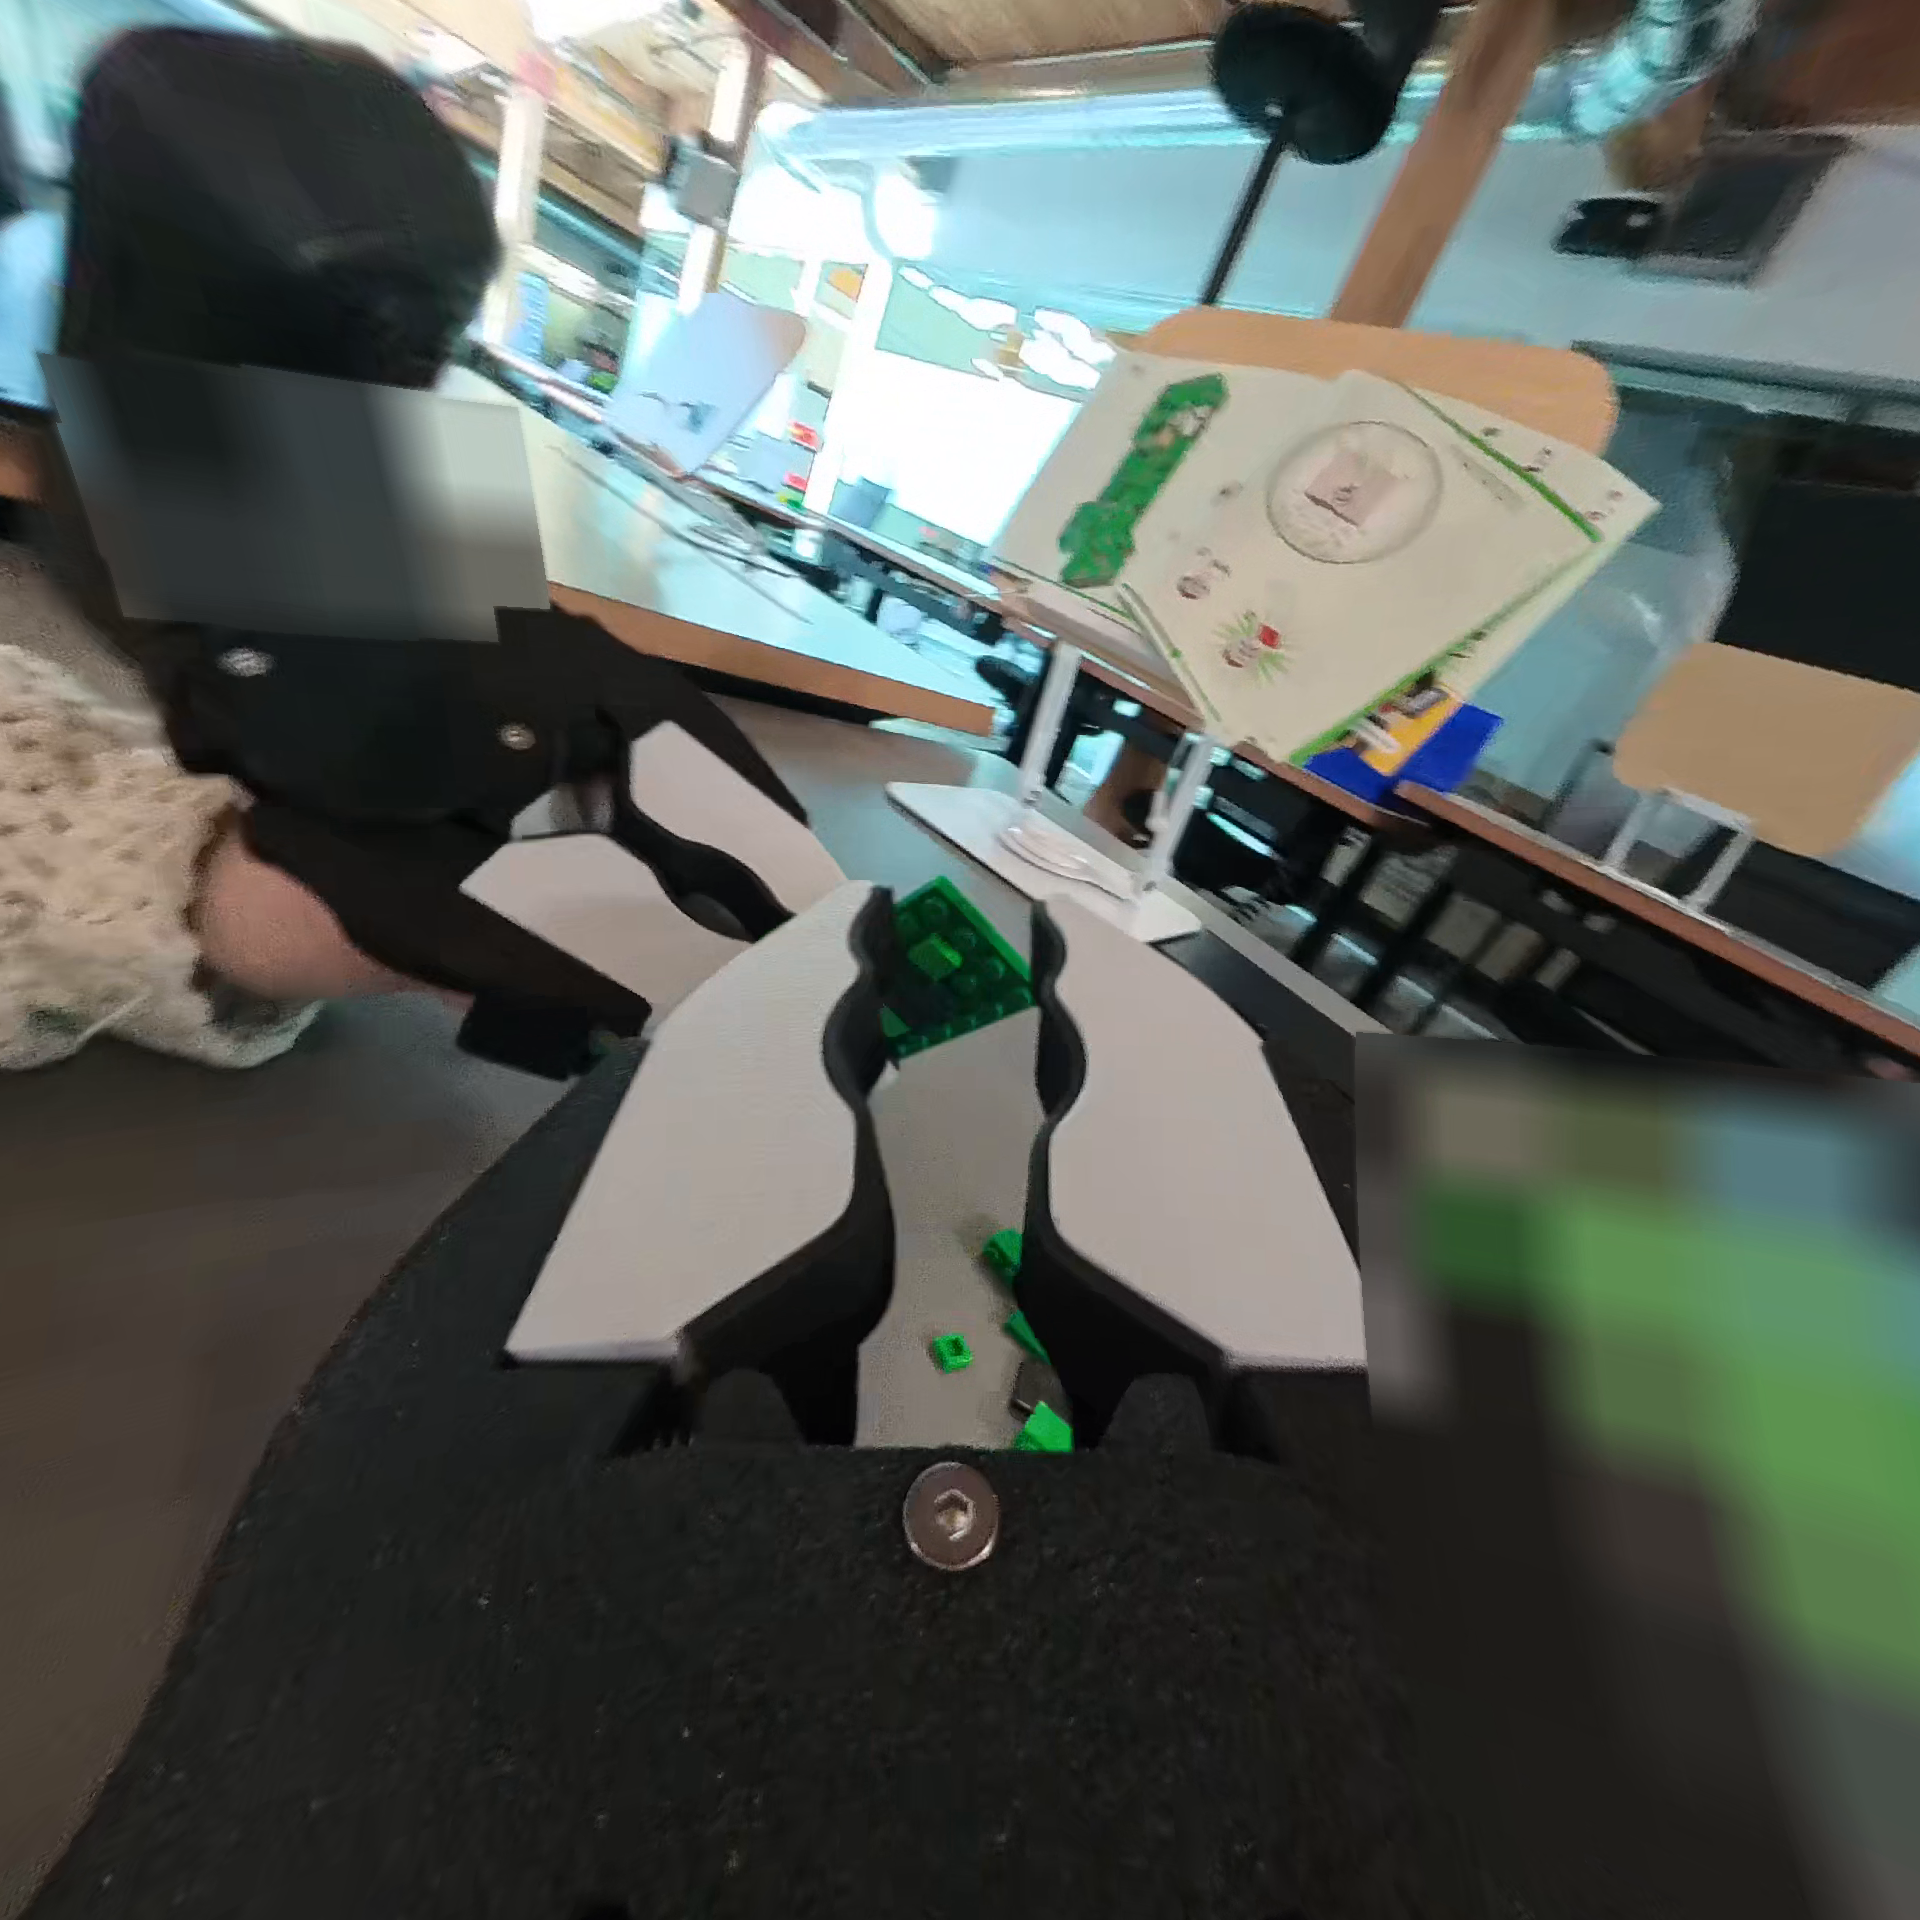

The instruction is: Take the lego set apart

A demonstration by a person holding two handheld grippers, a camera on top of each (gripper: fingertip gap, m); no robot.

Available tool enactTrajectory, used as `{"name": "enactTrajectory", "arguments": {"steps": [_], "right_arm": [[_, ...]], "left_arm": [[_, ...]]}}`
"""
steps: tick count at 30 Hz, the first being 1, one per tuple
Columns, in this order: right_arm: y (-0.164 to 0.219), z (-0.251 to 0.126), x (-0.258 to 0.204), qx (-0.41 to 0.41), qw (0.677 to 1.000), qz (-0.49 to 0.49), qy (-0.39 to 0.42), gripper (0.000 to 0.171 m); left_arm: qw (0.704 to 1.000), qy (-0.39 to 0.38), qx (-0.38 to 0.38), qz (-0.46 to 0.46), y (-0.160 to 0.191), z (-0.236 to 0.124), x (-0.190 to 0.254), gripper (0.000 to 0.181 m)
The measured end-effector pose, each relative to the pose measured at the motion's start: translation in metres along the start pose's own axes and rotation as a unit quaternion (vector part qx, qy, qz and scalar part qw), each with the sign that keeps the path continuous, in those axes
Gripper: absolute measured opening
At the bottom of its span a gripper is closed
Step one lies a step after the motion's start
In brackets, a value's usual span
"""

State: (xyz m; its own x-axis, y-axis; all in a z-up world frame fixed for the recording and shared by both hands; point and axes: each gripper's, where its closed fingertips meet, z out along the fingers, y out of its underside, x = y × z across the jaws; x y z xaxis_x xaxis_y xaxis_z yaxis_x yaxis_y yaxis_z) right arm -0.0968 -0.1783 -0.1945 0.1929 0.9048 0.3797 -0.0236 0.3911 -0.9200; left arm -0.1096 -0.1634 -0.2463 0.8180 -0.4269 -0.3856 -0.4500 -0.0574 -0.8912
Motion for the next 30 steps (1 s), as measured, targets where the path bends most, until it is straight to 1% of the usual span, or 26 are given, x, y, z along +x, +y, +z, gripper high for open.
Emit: {"name": "enactTrajectory", "arguments": {"steps": [2,3,5,6,9,11,12,13,15,16,17,18,19,20,21,23,24,25,27,28,29,30], "right_arm": [[0.005,-0.001,-0.002,-0.004,0.999,0.008,-0.034,0.04],[0.007,-0.003,-0.004,-0.007,0.998,0.008,-0.056,0.037],[0.013,-0.01,-0.02,-0.018,0.99,0.015,-0.136,0.017],[0.016,-0.014,-0.026,-0.025,0.985,0.027,-0.17,0.015],[0.022,-0.019,-0.037,-0.049,0.973,0.048,-0.221,0.017],[0.028,-0.023,-0.045,-0.075,0.96,0.078,-0.26,0.01],[0.029,-0.023,-0.046,-0.086,0.954,0.097,-0.27,0.008],[0.028,-0.021,-0.043,-0.082,0.954,0.118,-0.262,0.007],[0.018,-0.016,-0.034,-0.042,0.954,0.172,-0.241,0.005],[0.014,-0.014,-0.029,-0.027,0.951,0.204,-0.23,0.005],[0.01,-0.013,-0.024,-0.009,0.949,0.227,-0.22,0.005],[0.007,-0.013,-0.021,0.007,0.944,0.249,-0.218,0.005],[0.004,-0.013,-0.02,0.019,0.935,0.275,-0.223,0.005],[0.001,-0.014,-0.019,0.034,0.925,0.301,-0.23,0.005],[-0.004,-0.015,-0.015,0.053,0.915,0.326,-0.233,0.005],[-0.014,-0.018,-0.005,0.095,0.894,0.373,-0.229,0.005],[-0.017,-0.02,-0.001,0.11,0.884,0.391,-0.23,0.004],[-0.02,-0.021,0.001,0.12,0.876,0.404,-0.235,0.005],[-0.02,-0.022,0.0,0.128,0.865,0.42,-0.245,0.005],[-0.02,-0.022,-0.002,0.126,0.862,0.422,-0.25,0.005],[-0.019,-0.021,-0.004,0.122,0.862,0.42,-0.255,0.006],[-0.021,-0.022,-0.007,0.126,0.859,0.419,-0.266,0.006]], "left_arm": [[0.998,0.055,0.005,-0.017,0.001,-0.002,0.01,0.005],[0.995,0.098,0.009,-0.016,0.001,-0.004,0.02,0.005],[0.989,0.147,-0.007,0.0,0.006,-0.007,0.032,0.005],[0.986,0.167,-0.013,0.015,0.008,-0.009,0.038,0.005],[0.98,0.195,-0.018,0.028,0.011,-0.011,0.048,0.005],[0.977,0.207,-0.024,0.031,0.014,-0.01,0.053,0.006],[0.979,0.202,-0.021,0.03,0.014,-0.008,0.053,0.007],[0.982,0.188,-0.008,0.02,0.011,-0.006,0.05,0.01],[0.987,0.155,0.038,-0.013,-0.002,-0.004,0.042,0.02],[0.987,0.149,0.056,-0.024,-0.009,-0.005,0.041,0.031],[0.987,0.143,0.07,-0.036,-0.015,-0.005,0.039,0.036],[0.986,0.138,0.083,-0.052,-0.02,-0.006,0.036,0.034],[0.984,0.138,0.095,-0.068,-0.024,-0.008,0.034,0.03],[0.982,0.138,0.102,-0.083,-0.027,-0.009,0.032,0.03],[0.98,0.137,0.106,-0.098,-0.028,-0.009,0.029,0.034],[0.974,0.147,0.113,-0.131,-0.029,-0.01,0.026,0.049],[0.967,0.163,0.123,-0.153,-0.032,-0.012,0.027,0.055],[0.957,0.187,0.138,-0.176,-0.037,-0.015,0.03,0.055],[0.933,0.229,0.173,-0.219,-0.048,-0.022,0.032,0.043],[0.922,0.245,0.19,-0.233,-0.052,-0.027,0.032,0.032],[0.914,0.253,0.2,-0.245,-0.054,-0.03,0.03,0.01],[0.91,0.26,0.205,-0.251,-0.055,-0.032,0.029,0.007]]}}
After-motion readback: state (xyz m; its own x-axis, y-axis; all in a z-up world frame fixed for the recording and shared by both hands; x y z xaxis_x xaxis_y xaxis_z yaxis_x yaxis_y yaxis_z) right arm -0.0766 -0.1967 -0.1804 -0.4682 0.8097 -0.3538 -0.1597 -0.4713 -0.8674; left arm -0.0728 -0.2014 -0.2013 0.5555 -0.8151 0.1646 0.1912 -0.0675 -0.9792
